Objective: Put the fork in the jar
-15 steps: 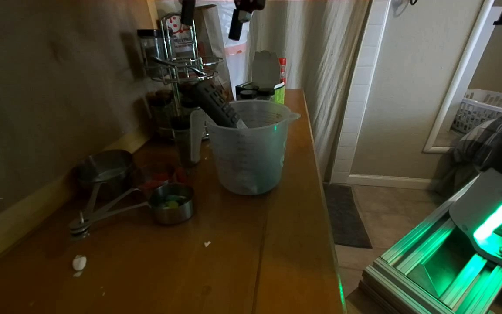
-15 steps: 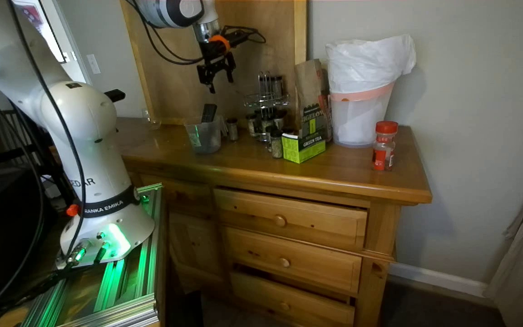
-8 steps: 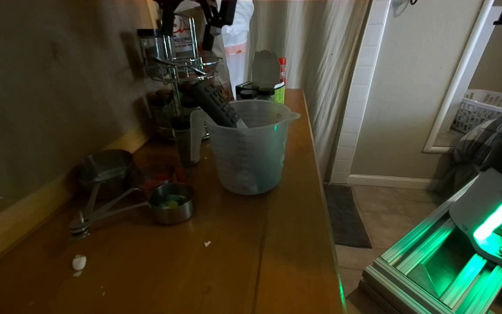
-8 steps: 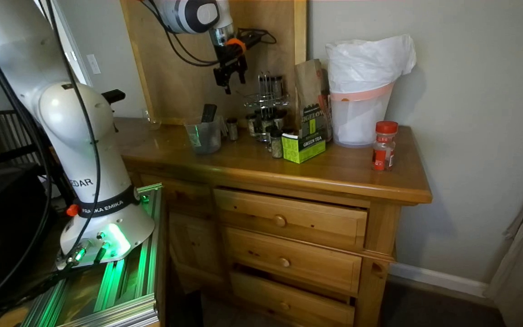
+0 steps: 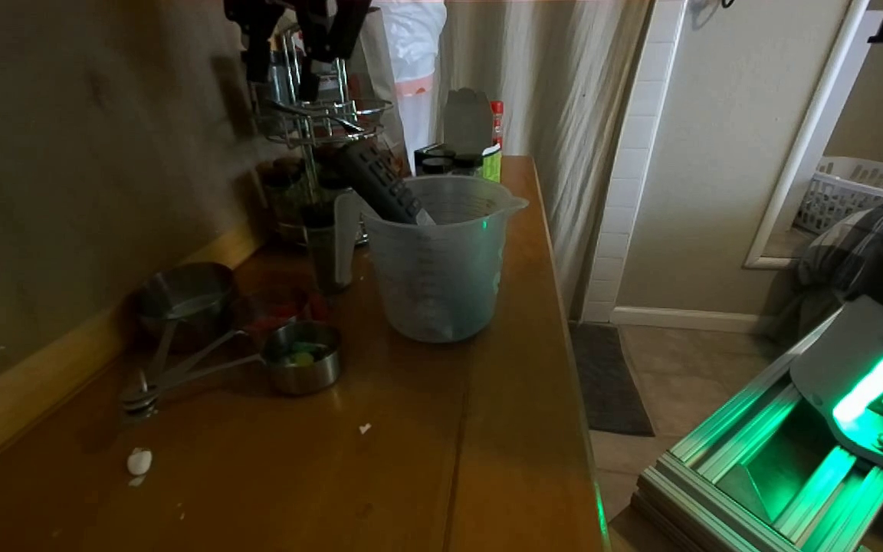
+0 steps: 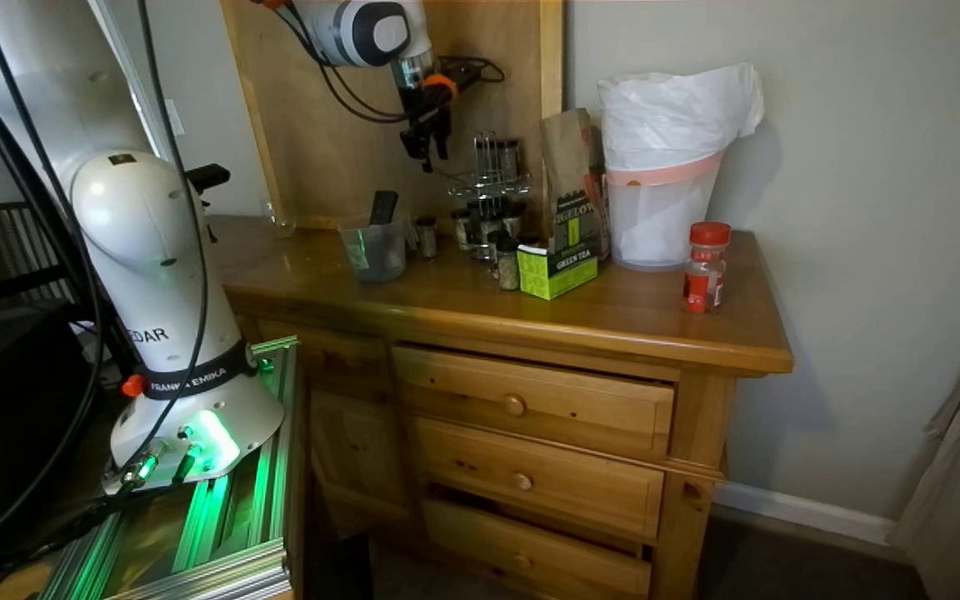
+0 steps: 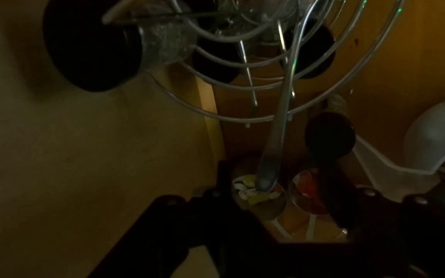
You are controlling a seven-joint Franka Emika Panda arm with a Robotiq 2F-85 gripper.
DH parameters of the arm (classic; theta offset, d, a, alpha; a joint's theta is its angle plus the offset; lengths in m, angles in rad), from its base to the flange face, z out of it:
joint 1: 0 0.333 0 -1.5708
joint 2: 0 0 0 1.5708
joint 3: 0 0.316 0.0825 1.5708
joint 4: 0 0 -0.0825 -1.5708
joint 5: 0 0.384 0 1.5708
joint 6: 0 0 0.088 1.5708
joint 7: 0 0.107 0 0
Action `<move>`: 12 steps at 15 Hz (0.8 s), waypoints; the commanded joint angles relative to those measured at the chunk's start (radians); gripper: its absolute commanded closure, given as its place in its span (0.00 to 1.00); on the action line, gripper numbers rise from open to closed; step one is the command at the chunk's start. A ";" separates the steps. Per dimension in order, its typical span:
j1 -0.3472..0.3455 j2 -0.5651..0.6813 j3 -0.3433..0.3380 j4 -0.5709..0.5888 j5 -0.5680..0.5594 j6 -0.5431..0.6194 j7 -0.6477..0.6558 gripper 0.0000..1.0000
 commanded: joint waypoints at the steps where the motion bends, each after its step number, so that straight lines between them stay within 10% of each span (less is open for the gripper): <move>1: -0.034 0.047 0.040 0.032 0.002 0.007 -0.024 0.41; 7: -0.068 0.060 0.058 0.028 -0.033 0.024 0.000 0.38; 12: -0.081 0.074 0.063 0.035 -0.043 0.047 0.003 0.65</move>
